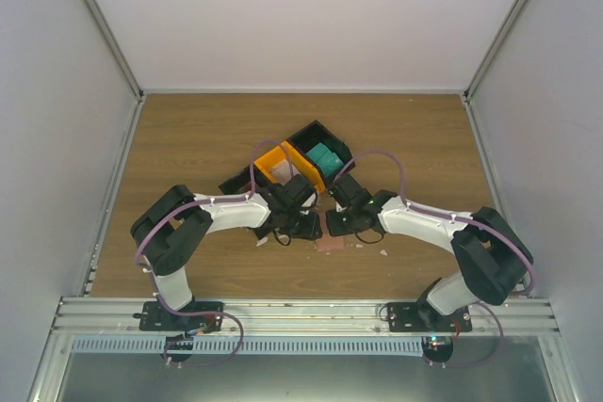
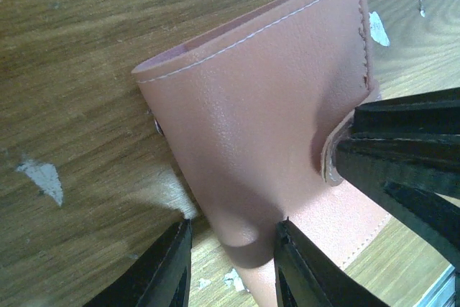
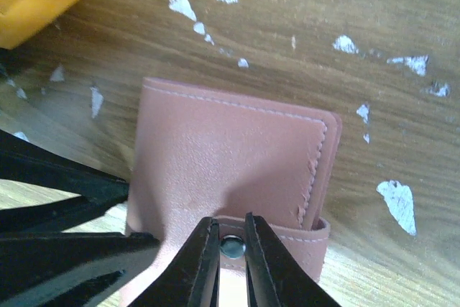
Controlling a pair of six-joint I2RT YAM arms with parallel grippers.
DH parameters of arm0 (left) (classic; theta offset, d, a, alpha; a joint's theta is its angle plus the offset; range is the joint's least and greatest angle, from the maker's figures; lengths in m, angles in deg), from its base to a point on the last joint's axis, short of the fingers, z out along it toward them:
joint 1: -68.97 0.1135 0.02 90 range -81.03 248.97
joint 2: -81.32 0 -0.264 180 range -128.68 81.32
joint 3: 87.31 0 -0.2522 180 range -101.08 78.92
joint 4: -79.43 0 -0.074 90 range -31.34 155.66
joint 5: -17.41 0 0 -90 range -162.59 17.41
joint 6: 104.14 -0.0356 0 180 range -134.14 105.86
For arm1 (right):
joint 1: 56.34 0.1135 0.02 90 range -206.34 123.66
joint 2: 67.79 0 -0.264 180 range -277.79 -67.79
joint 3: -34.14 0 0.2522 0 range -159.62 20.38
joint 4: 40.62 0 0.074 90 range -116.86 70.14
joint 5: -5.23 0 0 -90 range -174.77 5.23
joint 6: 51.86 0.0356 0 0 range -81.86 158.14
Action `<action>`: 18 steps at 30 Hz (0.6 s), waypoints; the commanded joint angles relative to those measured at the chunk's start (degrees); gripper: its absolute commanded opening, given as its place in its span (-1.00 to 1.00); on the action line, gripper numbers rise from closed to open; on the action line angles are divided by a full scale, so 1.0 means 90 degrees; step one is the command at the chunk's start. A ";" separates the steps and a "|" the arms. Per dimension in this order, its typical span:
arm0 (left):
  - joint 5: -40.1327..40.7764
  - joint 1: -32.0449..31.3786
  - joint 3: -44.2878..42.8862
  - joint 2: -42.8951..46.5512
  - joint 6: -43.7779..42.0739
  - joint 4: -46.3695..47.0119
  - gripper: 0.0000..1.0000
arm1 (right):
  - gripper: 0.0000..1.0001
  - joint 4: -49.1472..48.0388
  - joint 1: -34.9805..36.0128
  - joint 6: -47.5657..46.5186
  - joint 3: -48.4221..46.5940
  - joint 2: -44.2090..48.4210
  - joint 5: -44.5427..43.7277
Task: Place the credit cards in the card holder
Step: Close the card holder at the center of the board.
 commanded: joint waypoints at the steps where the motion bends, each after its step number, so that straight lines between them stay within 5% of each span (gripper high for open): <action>1: 0.0084 0.0073 0.0144 -0.0117 0.0049 0.0096 -0.32 | -0.76 -0.0013 0.0017 -0.0074 0.0202 0.0025 0.0034; 18: 0.0094 0.0098 0.0183 -0.0112 0.0056 0.0099 -0.32 | -0.94 0.0041 0.0105 -0.0029 0.0500 -0.0351 -0.0087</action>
